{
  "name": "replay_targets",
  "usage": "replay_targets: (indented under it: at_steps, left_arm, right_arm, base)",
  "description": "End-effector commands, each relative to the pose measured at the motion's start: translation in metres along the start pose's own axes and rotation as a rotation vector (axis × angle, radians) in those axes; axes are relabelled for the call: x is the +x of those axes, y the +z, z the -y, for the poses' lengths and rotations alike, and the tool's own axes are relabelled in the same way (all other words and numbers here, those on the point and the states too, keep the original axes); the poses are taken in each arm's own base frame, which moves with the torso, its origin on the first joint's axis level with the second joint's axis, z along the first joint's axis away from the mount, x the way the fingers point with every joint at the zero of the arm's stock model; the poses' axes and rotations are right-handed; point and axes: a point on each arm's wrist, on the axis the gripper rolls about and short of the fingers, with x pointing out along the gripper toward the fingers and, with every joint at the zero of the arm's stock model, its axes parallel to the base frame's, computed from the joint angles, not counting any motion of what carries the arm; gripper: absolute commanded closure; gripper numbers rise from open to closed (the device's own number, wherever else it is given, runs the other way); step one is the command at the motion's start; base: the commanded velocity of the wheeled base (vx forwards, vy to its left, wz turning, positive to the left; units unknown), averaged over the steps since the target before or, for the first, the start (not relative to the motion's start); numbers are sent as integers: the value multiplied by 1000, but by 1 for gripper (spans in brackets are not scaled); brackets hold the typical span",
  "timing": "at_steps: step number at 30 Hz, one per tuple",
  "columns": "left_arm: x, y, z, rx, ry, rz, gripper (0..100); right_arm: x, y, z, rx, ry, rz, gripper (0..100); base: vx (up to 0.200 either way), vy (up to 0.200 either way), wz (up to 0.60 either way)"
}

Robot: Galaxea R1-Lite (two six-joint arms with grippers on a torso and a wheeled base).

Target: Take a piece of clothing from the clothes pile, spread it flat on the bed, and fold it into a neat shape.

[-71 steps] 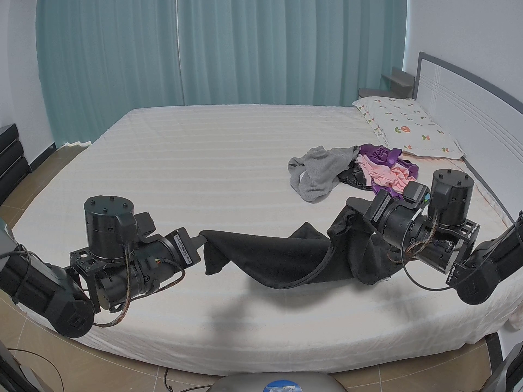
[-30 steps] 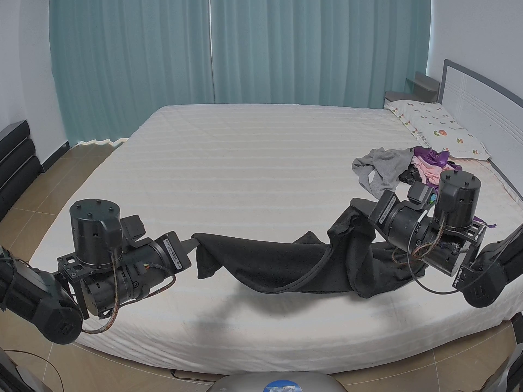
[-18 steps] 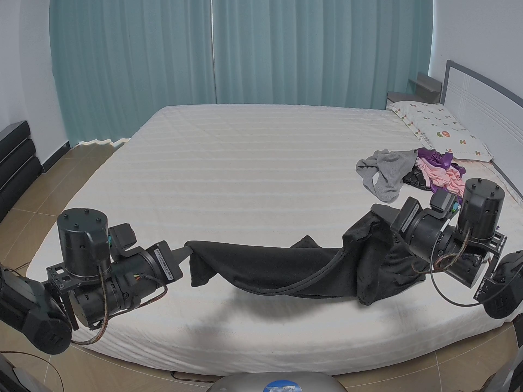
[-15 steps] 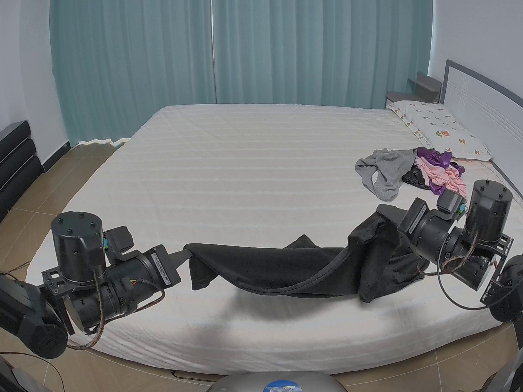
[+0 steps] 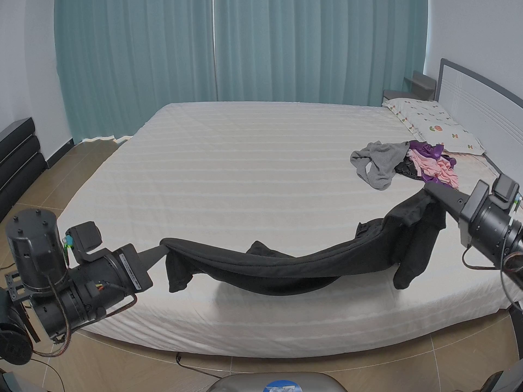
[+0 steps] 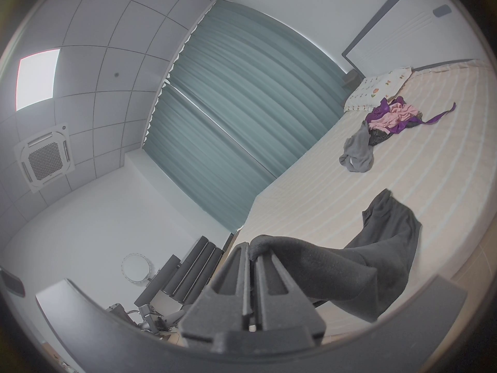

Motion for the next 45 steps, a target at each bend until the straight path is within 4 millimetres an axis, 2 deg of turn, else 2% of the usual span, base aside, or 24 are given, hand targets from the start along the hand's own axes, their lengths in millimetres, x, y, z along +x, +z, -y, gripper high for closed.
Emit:
replay_targets:
  at_steps: [1,5,6,9,14,19,23,28,31,33,34,38,40,45]
  left_arm:
    - [-24,44,32,7,-79,115,100]
    - [-24,73,49,-1,-92,166,100]
    - [-18,84,54,-4,-88,181,100]
    - [-1,103,62,-10,-74,207,100]
    - [40,118,64,-13,-28,192,100]
    - [79,118,54,-23,20,159,100]
    - [115,116,36,-35,75,134,100]
    - [149,120,13,-50,136,124,100]
    - [157,119,8,-52,148,118,100]
    - [173,117,-3,-57,172,109,100]
    - [175,116,-3,-57,172,109,100]
    - [204,109,-19,-62,173,124,100]
    - [209,107,-22,-59,168,131,100]
    - [240,90,-38,-59,180,109,100]
  right_arm:
    - [-36,55,-51,2,131,133,100]
    - [-28,83,-73,-1,149,189,100]
    - [-19,94,-79,-5,148,223,100]
    - [6,110,-84,-12,129,258,100]
    - [59,108,-70,-32,54,231,100]
    - [102,99,-49,-34,-10,204,100]
    - [134,88,-28,-35,-29,198,100]
    - [158,76,-9,-39,-38,191,100]
    - [165,71,-2,-39,-50,181,100]
    - [178,65,7,-37,-66,169,100]
    - [179,65,8,-38,-69,169,100]
    - [197,62,25,-38,-103,165,100]
    - [200,62,29,-38,-110,165,100]
    - [215,51,54,-36,-164,136,100]
  base:
    - [0,0,0]
    - [0,0,0]
    - [0,0,0]
    - [0,0,0]
    - [0,0,0]
    - [0,0,0]
    - [0,0,0]
    - [160,0,0]
    - [200,0,0]
    - [200,0,0]
    - [200,0,0]
    - [200,0,0]
    - [200,0,0]
    - [200,0,0]
